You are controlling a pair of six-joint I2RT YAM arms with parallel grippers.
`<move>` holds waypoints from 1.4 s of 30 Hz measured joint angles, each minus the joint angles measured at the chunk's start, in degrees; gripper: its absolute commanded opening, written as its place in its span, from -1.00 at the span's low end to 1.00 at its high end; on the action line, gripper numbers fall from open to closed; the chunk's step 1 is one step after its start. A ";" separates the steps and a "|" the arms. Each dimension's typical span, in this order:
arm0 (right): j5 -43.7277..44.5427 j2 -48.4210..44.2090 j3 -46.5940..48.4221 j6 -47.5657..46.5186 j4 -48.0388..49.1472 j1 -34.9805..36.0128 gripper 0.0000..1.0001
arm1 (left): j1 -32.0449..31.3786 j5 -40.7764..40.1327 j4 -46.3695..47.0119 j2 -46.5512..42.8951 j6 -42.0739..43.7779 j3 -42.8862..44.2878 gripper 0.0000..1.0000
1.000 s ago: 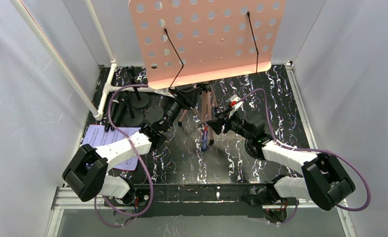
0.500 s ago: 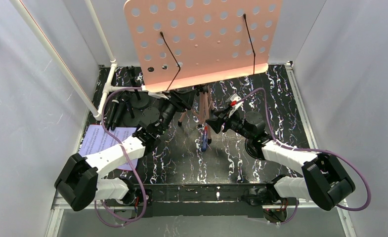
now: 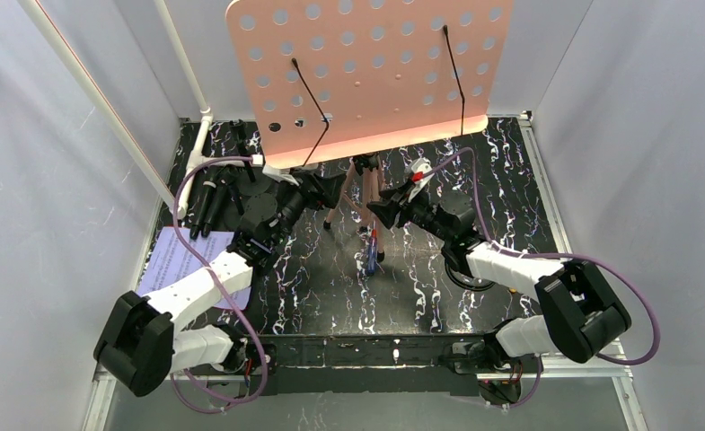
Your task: Pack up the instrument practice props
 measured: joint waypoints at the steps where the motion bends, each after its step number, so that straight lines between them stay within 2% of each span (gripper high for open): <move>1: -0.07 0.13 0.07 -0.07 0.04 0.00 0.03 | 0.98 1.51 0.02 0.79 0.61 0.00 0.50; 8: -1.53 1.18 0.09 -0.15 0.79 0.37 -0.28 | 6.16 14.10 1.40 10.45 5.62 0.83 0.42; 11: -2.43 1.79 0.09 -0.04 1.33 0.59 -0.45 | 6.38 19.10 1.84 14.53 8.13 3.26 0.25; 13: -2.73 2.01 0.11 -0.15 1.53 0.79 -0.59 | 6.56 21.68 2.54 16.22 9.49 4.70 -0.04; 15: -2.93 2.23 0.24 -0.24 1.66 0.85 -0.73 | 6.67 24.02 3.04 17.53 10.64 6.16 -0.57; 18: -2.97 2.99 1.05 -0.59 1.68 0.85 -0.91 | 6.86 27.26 3.63 18.36 13.07 7.30 -0.98; 19: -2.93 3.26 1.40 -0.63 1.68 0.85 -0.97 | 6.86 28.70 3.89 18.36 14.99 7.37 -1.00; 22: -3.21 3.67 2.51 -0.57 1.64 0.85 -0.97 | 6.78 31.08 4.44 18.34 18.49 7.48 -1.00; 27: -3.61 4.13 3.93 -0.55 1.20 1.14 -0.97 | 6.75 32.44 3.04 17.33 18.01 7.48 -1.00; 37: -3.41 5.46 2.64 -0.68 5.31 2.25 -0.97 | 4.28 27.89 0.92 15.04 19.23 6.38 -1.00; 40: -2.82 5.27 0.63 -0.79 8.26 2.51 -0.97 | 2.71 25.90 1.36 14.23 20.13 5.46 -0.91; 42: -2.78 4.76 -0.44 -1.07 9.16 2.75 -0.97 | 1.84 25.09 1.42 13.38 20.72 4.74 -0.74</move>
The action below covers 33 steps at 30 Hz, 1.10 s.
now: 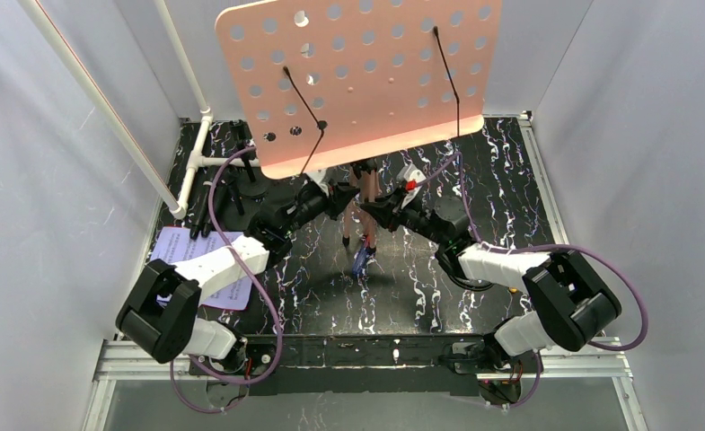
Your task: Pack up the instrument practice props
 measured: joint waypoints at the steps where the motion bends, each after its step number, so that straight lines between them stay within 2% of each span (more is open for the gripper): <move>1: -0.02 -0.33 -0.48 -0.31 0.13 0.13 -0.97 | -0.39 -0.39 -0.09 -0.57 0.31 -0.44 -0.63; 5: -0.11 -1.62 -1.68 -1.95 0.02 0.66 -0.97 | -1.46 -1.29 -0.46 -2.93 -0.55 -2.08 -0.21; 18: -0.13 -2.93 -1.97 -3.65 -2.10 1.25 -0.97 | -3.54 -1.64 1.64 -8.31 -4.37 -3.69 0.32; 22: 0.07 -2.95 -1.25 -3.58 -3.37 1.25 -0.97 | -3.54 -2.25 2.40 -10.67 -4.98 -4.35 0.64; 26: 0.22 -2.95 -0.68 -3.37 -4.35 1.25 -0.97 | -3.61 -3.58 3.15 -12.35 -4.26 -5.49 0.68; 33: 0.42 -2.91 0.22 -2.89 -5.99 1.14 -0.97 | -3.61 -4.74 5.33 -9.44 -1.33 -4.09 0.68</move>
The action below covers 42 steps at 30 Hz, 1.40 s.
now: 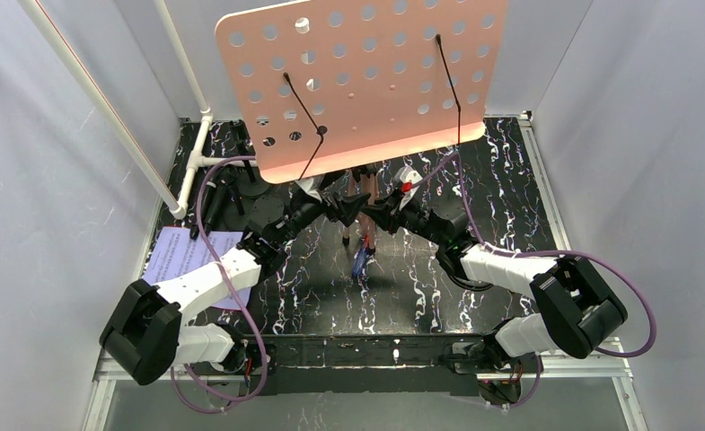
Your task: Pack up the instrument practice props
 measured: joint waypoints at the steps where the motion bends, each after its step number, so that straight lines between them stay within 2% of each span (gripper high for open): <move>1: 0.00 0.00 0.04 0.02 -0.07 0.00 -0.97 | -0.02 -0.37 0.44 0.83 0.37 0.39 0.68; 6: -0.04 0.00 0.28 0.15 -0.55 -0.04 -0.97 | -0.04 -2.73 3.30 5.20 1.11 1.09 0.51; 9: 0.00 0.00 0.33 0.13 -0.68 -0.22 -0.97 | -0.24 -3.04 4.66 6.56 0.90 1.09 0.25; 13: 0.33 0.00 0.33 0.13 -0.66 -0.20 -0.87 | -0.92 -2.60 5.35 6.58 1.05 0.96 -0.16; 15: 1.03 0.02 0.35 -0.02 -0.61 -0.37 -0.86 | -0.81 -2.80 5.46 6.25 1.20 0.50 -0.20; 19: 0.79 0.22 0.33 -0.31 -0.70 -0.35 -0.86 | -0.26 -3.30 4.85 5.60 1.84 0.44 -0.08; 21: 1.05 0.46 0.35 -0.48 -0.39 -0.24 -0.86 | -0.28 -3.30 4.35 4.81 2.12 0.28 -0.11; 25: 1.05 0.72 0.35 -0.48 0.07 -0.20 -0.85 | -0.28 -3.69 3.72 3.69 2.69 0.22 -0.46; 31: 1.22 0.72 0.39 -0.50 0.00 -0.20 -0.74 | 0.11 -5.25 3.32 4.52 3.32 0.22 -0.86; 36: 2.43 0.76 0.48 -0.48 -0.02 -0.20 -0.47 | 0.13 -5.42 3.89 5.46 3.56 0.72 -0.99; 38: 3.06 0.87 0.61 -0.48 -0.02 -0.13 -0.18 | 0.13 -5.51 4.20 5.64 3.72 0.72 -1.00; 42: 3.98 1.46 0.68 -0.20 -1.09 0.28 0.16 | 0.13 -5.86 4.37 5.75 3.93 0.72 -1.00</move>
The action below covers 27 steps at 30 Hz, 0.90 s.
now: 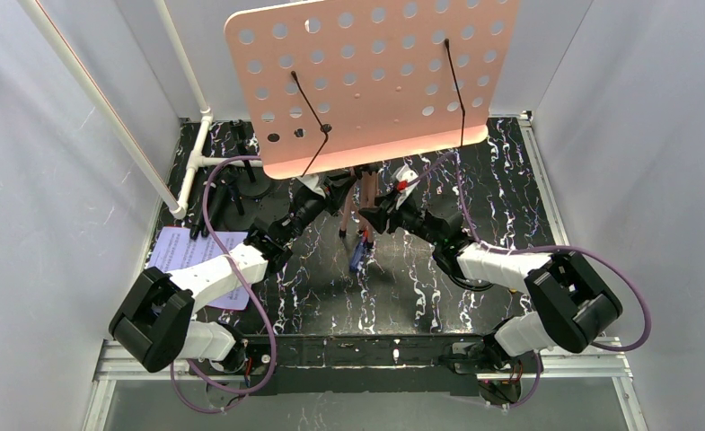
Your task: Pack up the instrument practice props
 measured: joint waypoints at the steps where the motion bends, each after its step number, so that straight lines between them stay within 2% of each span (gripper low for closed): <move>1: 0.37 0.28 0.00 0.07 -0.28 0.00 0.29 | 0.04 -0.07 0.02 0.02 0.00 0.00 -1.00; 11: 5.73 1.51 0.72 -0.46 0.52 -0.17 0.86 | 0.22 -0.04 0.17 0.11 -0.02 0.00 -1.00; 16: 6.71 3.98 2.67 -1.20 2.71 -0.17 0.97 | 0.26 -0.02 0.17 0.11 -0.07 0.00 -1.00; 27: 5.84 11.17 7.69 -2.25 8.85 -0.11 0.97 | 0.44 0.17 0.15 0.11 -0.07 0.00 -1.00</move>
